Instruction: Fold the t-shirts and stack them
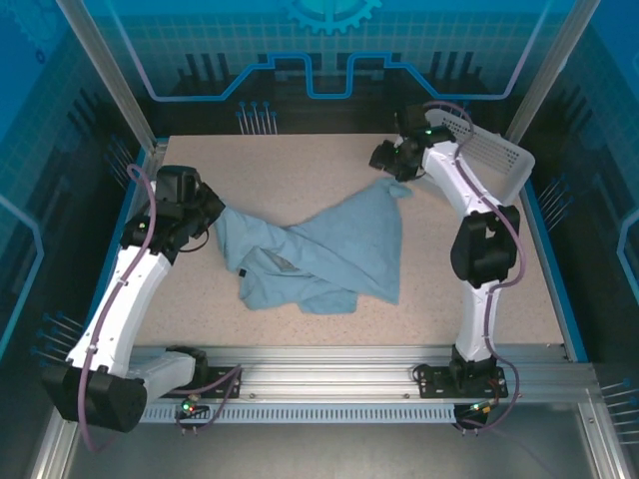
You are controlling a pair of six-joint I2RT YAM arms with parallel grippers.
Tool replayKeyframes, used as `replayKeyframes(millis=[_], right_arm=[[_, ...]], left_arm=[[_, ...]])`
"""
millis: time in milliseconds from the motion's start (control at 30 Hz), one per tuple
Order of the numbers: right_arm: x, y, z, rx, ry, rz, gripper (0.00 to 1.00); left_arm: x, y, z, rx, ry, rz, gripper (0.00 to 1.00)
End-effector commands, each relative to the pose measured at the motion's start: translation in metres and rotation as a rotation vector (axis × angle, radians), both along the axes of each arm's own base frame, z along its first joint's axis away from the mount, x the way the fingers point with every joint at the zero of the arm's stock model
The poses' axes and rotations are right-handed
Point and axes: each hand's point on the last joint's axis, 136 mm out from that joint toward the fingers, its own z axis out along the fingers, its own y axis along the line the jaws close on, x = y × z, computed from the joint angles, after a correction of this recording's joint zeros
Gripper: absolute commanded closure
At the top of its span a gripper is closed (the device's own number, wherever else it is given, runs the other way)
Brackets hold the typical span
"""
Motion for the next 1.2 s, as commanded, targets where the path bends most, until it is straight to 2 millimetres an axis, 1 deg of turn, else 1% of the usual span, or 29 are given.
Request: replayKeyframes(millis=[0,33,67,100,133,167,233,267,333,367,433,500,600,700,767,833,900,933,1033,1067,1133,1167], right_arm=[[-0.051,-0.011,0.032,-0.014,0.018,-0.021,0.37],[-0.071,-0.015,0.024,-0.017,0.051,-0.040,0.36],[-0.096,-0.018,0.015,-0.021,0.091,-0.056,0.37],[-0.118,-0.020,0.006,-0.024,0.127,-0.069,0.40],[-0.145,-0.018,-0.008,-0.016,0.174,-0.074,0.42],[-0.169,-0.012,-0.018,0.011,0.209,-0.066,0.43],[-0.210,0.000,-0.043,0.059,0.277,-0.046,0.43],[-0.226,0.008,-0.054,0.085,0.314,-0.037,0.43],[-0.247,0.026,-0.072,0.143,0.372,-0.017,0.43],[-0.252,0.035,-0.079,0.165,0.396,-0.015,0.44],[-0.257,0.047,-0.090,0.197,0.432,-0.029,0.45],[-0.259,0.053,-0.104,0.217,0.464,-0.065,0.46],[-0.254,0.057,-0.122,0.214,0.479,-0.096,0.48],[-0.245,0.060,-0.131,0.208,0.494,-0.107,0.52],[-0.246,0.060,-0.138,0.181,0.537,-0.118,0.57],[-0.248,0.058,-0.144,0.159,0.564,-0.128,0.58],[-0.249,0.054,-0.146,0.137,0.568,-0.137,0.58],[-0.249,0.052,-0.146,0.126,0.565,-0.138,0.61],[-0.253,0.048,-0.148,0.094,0.588,-0.137,0.74],[-0.254,0.046,-0.150,0.084,0.598,-0.138,0.76],[-0.259,0.042,-0.149,0.059,0.622,-0.141,0.75],[-0.261,0.039,-0.145,0.038,0.626,-0.142,0.71]], left_arm=[[0.004,-0.009,0.012,-0.055,-0.056,-0.042,1.00],[0.002,-0.010,0.010,-0.058,-0.050,-0.047,1.00],[0.000,-0.010,0.008,-0.060,-0.046,-0.052,1.00],[-0.002,-0.011,0.006,-0.063,-0.039,-0.054,1.00],[-0.004,-0.010,0.003,-0.066,-0.032,-0.055,1.00],[-0.006,-0.010,0.002,-0.071,-0.028,-0.057,1.00],[-0.009,-0.011,-0.001,-0.080,-0.020,-0.063,1.00],[-0.010,-0.011,-0.003,-0.081,-0.012,-0.063,1.00],[-0.012,-0.011,-0.004,-0.082,-0.003,-0.064,1.00],[-0.014,-0.011,-0.005,-0.083,0.002,-0.065,1.00],[-0.014,-0.012,-0.006,-0.087,0.002,-0.069,1.00],[-0.014,-0.013,-0.007,-0.093,0.006,-0.074,1.00],[-0.014,-0.014,-0.011,-0.100,0.016,-0.076,1.00],[-0.014,-0.015,-0.013,-0.105,0.016,-0.079,1.00],[-0.014,-0.015,-0.012,-0.105,0.015,-0.079,1.00],[-0.014,-0.015,-0.011,-0.102,0.013,-0.078,1.00],[-0.013,-0.015,-0.010,-0.102,0.008,-0.079,1.00],[-0.013,-0.015,-0.010,-0.102,0.008,-0.081,1.00],[-0.012,-0.015,-0.010,-0.100,0.007,-0.078,1.00],[-0.012,-0.015,-0.010,-0.101,0.006,-0.077,1.00],[-0.012,-0.015,-0.010,-0.103,0.008,-0.075,1.00],[-0.012,-0.015,-0.010,-0.103,0.007,-0.076,1.00]])
